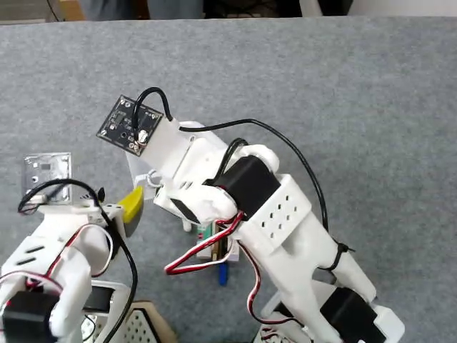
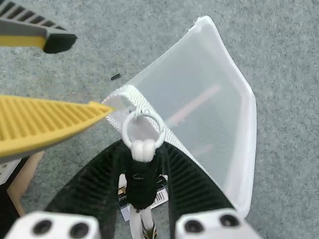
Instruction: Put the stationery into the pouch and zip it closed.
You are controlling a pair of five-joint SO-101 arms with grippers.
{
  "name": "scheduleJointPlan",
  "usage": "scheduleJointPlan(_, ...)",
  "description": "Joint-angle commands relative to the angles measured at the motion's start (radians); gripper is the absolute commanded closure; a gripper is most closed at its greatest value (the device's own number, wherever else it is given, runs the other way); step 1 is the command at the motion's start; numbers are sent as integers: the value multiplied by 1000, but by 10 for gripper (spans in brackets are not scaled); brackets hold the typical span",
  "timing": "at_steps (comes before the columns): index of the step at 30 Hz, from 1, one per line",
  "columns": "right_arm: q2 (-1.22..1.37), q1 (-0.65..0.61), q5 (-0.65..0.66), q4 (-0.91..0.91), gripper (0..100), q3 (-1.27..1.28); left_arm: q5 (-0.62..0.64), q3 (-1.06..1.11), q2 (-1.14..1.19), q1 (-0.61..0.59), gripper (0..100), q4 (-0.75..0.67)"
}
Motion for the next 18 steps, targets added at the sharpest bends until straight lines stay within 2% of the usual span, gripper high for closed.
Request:
scheduleJointPlan(1, -38, 12, 5, -12, 985, -58, -58, 38, 3, 5, 761, -49)
scheduleJointPlan(10, -38, 12, 5, -11, 985, -56, -84, 154, 3, 4, 762, -175)
scheduleJointPlan(18, -38, 12, 5, -11, 985, -53, -84, 162, 3, 8, 763, -198)
